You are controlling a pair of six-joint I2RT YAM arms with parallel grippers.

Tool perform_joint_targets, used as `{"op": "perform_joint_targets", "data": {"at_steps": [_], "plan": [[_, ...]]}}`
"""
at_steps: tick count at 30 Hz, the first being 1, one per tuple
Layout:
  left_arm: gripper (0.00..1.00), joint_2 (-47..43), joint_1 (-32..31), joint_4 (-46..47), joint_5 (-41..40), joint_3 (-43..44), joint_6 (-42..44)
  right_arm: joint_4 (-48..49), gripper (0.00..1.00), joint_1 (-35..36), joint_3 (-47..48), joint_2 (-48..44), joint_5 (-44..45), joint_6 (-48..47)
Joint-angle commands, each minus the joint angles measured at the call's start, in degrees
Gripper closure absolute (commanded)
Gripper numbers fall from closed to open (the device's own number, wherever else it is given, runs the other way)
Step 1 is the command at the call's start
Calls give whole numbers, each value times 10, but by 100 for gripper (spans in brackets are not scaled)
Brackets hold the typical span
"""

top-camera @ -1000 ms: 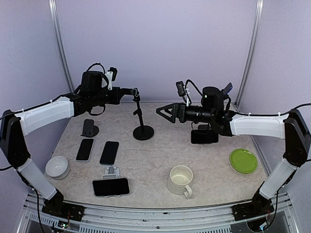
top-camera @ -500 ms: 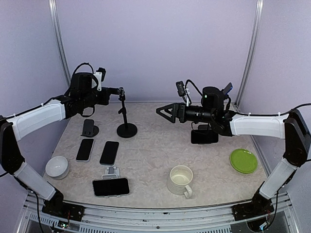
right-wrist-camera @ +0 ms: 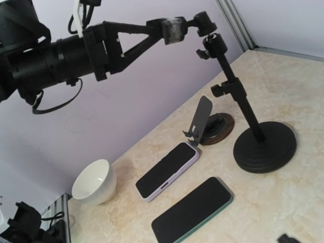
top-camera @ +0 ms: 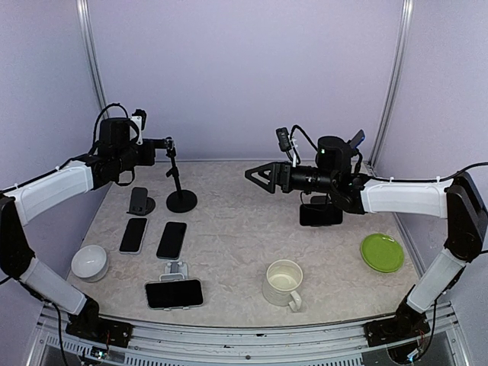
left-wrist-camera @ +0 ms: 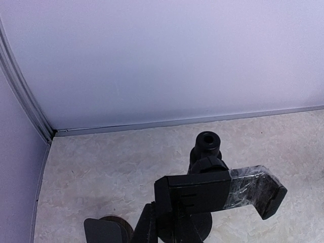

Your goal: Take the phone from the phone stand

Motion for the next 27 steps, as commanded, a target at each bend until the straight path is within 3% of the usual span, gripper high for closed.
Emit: {"op": "perform_joint_targets", "data": {"at_steps": [1,20,21,27], "plan": [[100,-27,2,55,-3,1,-16,4,0,1,-4,-8,-2,-4],[100,-47,3,14,19,5,-38,9,0,1,-3,-6,-4,2],[97,-48,3,11,16,6,-39,9,0,1,-3,-6,-5,2],[52,-51,4,-3,10,8,-49,5,0,1,-1,-6,-6,-1]]}}
